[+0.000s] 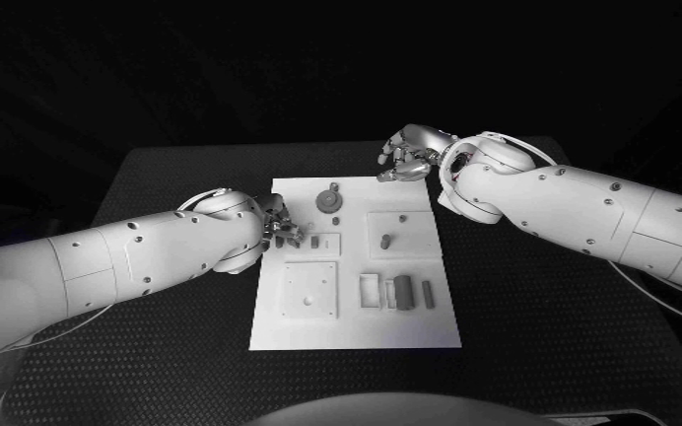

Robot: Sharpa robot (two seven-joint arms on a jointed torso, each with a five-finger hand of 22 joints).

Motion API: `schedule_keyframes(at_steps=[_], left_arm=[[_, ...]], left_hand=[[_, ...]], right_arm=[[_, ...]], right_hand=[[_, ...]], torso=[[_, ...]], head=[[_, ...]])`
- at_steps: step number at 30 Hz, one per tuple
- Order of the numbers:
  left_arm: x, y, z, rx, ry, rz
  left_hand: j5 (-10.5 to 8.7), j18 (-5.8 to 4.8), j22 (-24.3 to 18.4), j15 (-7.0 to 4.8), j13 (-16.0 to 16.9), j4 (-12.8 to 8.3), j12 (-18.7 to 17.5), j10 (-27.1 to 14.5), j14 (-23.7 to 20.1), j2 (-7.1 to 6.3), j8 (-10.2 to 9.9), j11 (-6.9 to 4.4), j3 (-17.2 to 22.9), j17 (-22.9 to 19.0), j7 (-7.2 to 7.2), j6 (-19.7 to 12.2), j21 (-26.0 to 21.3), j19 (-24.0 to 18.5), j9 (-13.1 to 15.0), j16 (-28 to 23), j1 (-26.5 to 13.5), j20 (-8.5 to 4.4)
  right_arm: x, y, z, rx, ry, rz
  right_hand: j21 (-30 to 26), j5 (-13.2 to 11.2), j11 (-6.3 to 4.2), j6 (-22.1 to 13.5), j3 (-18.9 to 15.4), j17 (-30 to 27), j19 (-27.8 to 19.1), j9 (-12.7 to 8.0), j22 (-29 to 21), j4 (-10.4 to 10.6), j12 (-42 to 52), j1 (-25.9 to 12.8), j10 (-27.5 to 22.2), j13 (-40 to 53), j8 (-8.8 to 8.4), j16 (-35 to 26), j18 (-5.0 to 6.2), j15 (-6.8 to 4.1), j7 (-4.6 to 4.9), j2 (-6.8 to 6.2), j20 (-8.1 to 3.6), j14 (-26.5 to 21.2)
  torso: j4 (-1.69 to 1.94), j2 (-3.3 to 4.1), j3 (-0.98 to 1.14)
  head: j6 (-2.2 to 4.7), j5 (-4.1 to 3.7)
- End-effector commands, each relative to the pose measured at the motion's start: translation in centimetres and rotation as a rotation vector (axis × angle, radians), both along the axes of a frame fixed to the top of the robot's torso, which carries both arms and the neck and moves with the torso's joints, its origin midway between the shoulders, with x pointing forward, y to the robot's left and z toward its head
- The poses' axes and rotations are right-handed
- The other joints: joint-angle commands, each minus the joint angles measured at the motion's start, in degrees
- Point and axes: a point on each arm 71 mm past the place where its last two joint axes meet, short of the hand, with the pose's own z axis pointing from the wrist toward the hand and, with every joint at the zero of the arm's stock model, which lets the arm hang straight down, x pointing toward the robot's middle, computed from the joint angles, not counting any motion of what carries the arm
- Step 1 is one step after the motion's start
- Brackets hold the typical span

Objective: Assemble the parts on the task board

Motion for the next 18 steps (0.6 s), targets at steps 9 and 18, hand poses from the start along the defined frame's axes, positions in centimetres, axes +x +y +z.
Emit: schedule_keyframes(at_steps=[9,18], left_arm=[[-0.23,-0.24,-0.19,-0.009,0.011,0.008],[-0.25,-0.37,-0.23,0.004,0.003,-0.002]], left_hand=[[5.30,-0.71,1.43,-1.91,-0.14,-4.08,0.82,2.69,1.42,2.23,3.84,-2.16,4.24,0.34,-1.03,3.55,1.99,1.21,6.79,1.71,-3.32,-0.91],[5.35,-0.70,1.42,-1.93,-0.19,-4.29,0.88,2.72,1.40,2.48,4.02,-2.17,4.66,0.28,-1.04,3.53,2.23,1.18,6.63,1.82,-3.72,-0.94]], right_arm=[[-0.06,0.04,-0.06,-0.007,0.010,0.010],[-0.08,0.03,-0.06,-0.007,0.010,0.011]], right_hand=[[-0.24,-0.18,-0.10,-0.08,0.00,-0.07,-0.01,-0.11,0.93,0.19,0.20,-0.04,-0.43,-0.07,0.20,0.27,0.72,0.17,0.31,0.47,-0.20,-0.26],[-0.24,-0.19,-0.10,-0.09,-0.02,-0.07,-0.01,-0.13,0.93,0.20,0.22,-0.05,-0.43,-0.09,0.23,0.28,0.72,0.17,0.31,0.47,-0.19,-0.26]], torso=[[0.01,0.00,0.02],[0.01,-0.01,0.01]], head=[[-0.05,-0.01],[-0.08,-0.07]])
